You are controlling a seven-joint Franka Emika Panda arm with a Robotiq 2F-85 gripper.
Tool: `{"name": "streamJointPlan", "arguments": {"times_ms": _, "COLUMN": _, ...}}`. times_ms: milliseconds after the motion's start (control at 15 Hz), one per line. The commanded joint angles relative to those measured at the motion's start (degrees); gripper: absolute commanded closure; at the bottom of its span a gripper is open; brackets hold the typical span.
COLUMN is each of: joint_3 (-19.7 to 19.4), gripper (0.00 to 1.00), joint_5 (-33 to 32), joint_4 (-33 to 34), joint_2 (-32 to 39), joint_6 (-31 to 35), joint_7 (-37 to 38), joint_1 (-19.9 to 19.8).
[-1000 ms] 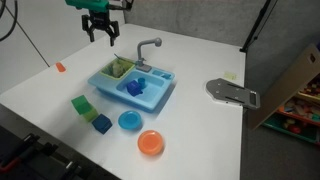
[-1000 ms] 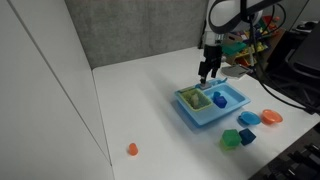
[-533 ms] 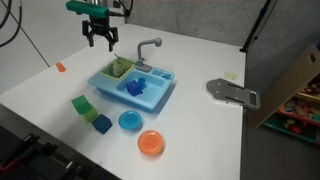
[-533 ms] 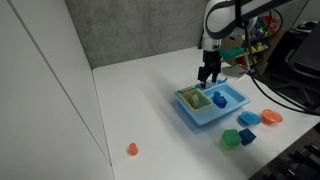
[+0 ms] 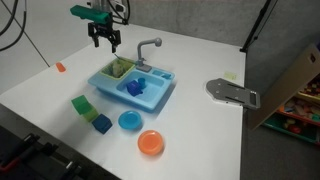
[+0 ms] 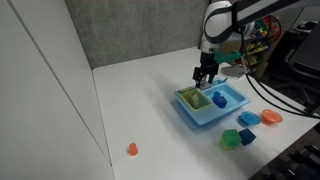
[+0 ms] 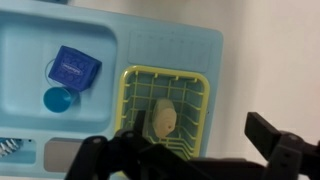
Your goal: Remove the bottle in the dishes drying rack and put it on the sink vanity top in front of the dishes drying rack
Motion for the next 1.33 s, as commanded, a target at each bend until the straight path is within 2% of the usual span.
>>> {"name": "streamJointPlan", "arguments": {"times_ms": 0, "joint_3": -0.29, "gripper": 0.00, "joint_5": 0.95, "joint_4": -0.36, "joint_2": 0.33, "joint_6": 4.94, "joint_7": 4.46, "joint_1": 0.06}}
{"name": "streamJointPlan", "arguments": {"times_ms": 133, "joint_3": -0.47, "gripper": 0.00, "joint_5": 0.83, "joint_4": -0.95, "joint_2": 0.39, "joint_6": 7.67, "joint_7": 6.39, "joint_1": 0.24}}
{"name": "streamJointPlan", "arguments": {"times_ms": 267, "joint_3": 0.65, "gripper": 0.00, "joint_5": 1.48, "joint_4": -2.38, "joint_2": -1.14, "joint_6": 8.45, "joint_7": 3.81, "joint_1": -0.83}}
{"name": "streamJointPlan", "arguments": {"times_ms": 333, "joint_3": -0.06, "gripper": 0.00, "joint_5": 0.08, "joint_4": -0.34, "joint_2": 0.77, "joint_6": 7.10, "joint_7": 4.98, "joint_1": -0.02}}
{"name": "streamJointPlan", "arguments": {"times_ms": 600, "joint_3": 0.03, "gripper": 0.00, "joint_5": 0.17, "joint_4": -0.35, "joint_2": 0.58, "joint_6": 7.41, "joint_7": 4.93, "joint_1": -0.02}}
{"name": "streamJointPlan", "arguments": {"times_ms": 1000, "joint_3": -1.09, "gripper": 0.00, "joint_5": -0.30, "joint_4": 0.54, "joint_2": 2.55, "joint_6": 11.46, "joint_7": 7.16, "joint_1": 0.53}}
{"name": "streamJointPlan", "arguments": {"times_ms": 1267, "joint_3": -1.12, "gripper": 0.00, "joint_5": -0.58, "joint_4": 2.32, "joint_2": 5.18, "joint_6": 11.70, "joint_7": 6.87, "joint_1": 0.68}}
